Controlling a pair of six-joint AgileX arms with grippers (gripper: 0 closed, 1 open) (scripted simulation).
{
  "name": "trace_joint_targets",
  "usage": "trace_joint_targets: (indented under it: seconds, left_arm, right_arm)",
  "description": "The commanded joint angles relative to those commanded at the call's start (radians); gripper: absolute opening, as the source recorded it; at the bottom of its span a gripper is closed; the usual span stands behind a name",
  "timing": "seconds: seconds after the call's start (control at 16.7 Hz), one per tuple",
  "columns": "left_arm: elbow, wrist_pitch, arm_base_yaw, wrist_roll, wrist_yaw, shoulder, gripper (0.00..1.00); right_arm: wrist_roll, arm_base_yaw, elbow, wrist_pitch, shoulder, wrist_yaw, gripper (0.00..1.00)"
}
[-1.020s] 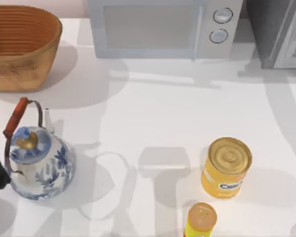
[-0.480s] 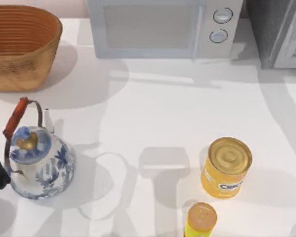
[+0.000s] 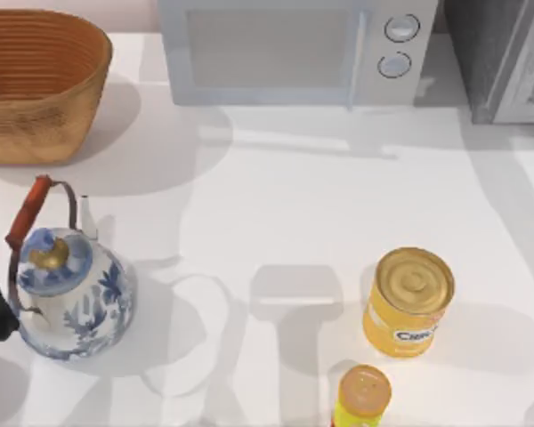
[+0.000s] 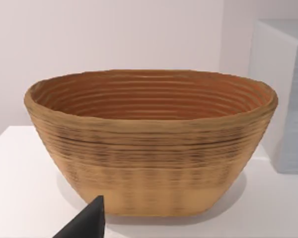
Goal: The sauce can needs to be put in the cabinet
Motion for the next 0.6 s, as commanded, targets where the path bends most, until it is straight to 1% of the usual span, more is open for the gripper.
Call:
trace_joint_targets:
  seconds: [0.6]
  left_arm:
    - [0.000, 0.000, 0.000, 0.000, 0.000, 0.000, 1.00]
  right_arm:
    - [-0.002, -0.034, 0.183, 0.034, 0.215, -0.033, 0.00]
